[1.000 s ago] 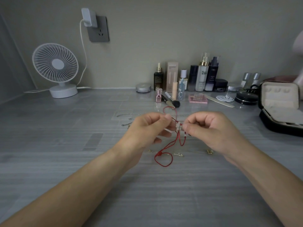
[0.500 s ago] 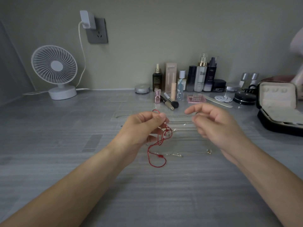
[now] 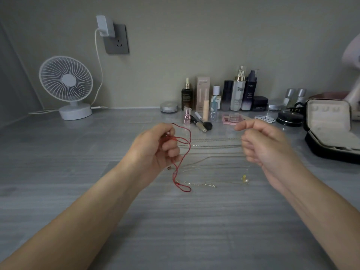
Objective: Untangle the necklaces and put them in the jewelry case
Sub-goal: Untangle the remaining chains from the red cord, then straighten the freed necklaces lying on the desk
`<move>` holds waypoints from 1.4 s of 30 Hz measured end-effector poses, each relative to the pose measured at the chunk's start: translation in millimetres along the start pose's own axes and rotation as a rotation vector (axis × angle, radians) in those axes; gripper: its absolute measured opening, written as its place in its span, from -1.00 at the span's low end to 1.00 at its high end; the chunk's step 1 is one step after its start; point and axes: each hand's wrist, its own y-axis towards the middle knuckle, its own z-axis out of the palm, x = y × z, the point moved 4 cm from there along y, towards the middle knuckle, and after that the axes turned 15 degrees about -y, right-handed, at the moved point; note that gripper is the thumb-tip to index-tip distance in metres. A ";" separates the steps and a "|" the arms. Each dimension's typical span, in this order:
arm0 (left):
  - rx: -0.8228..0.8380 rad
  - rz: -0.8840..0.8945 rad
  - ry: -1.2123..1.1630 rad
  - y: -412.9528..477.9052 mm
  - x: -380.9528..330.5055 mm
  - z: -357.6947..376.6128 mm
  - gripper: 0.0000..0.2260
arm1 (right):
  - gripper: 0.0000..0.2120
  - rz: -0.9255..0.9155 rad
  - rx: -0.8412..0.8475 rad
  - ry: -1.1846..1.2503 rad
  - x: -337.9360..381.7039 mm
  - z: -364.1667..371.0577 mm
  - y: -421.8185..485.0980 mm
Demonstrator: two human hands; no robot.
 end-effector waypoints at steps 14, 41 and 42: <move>0.194 -0.361 1.225 -16.7 -23.7 -33.3 -0.59 | -0.85 -0.211 0.440 -0.346 9.3 21.5 -15.3; 0.262 0.474 1.182 -8.1 37.0 19.6 -0.88 | -0.88 0.041 0.519 -1.232 -23.7 -16.3 -0.1; 0.257 0.474 1.190 -7.5 37.5 19.1 -0.88 | -0.86 0.032 0.509 -1.206 -24.1 -15.2 -0.3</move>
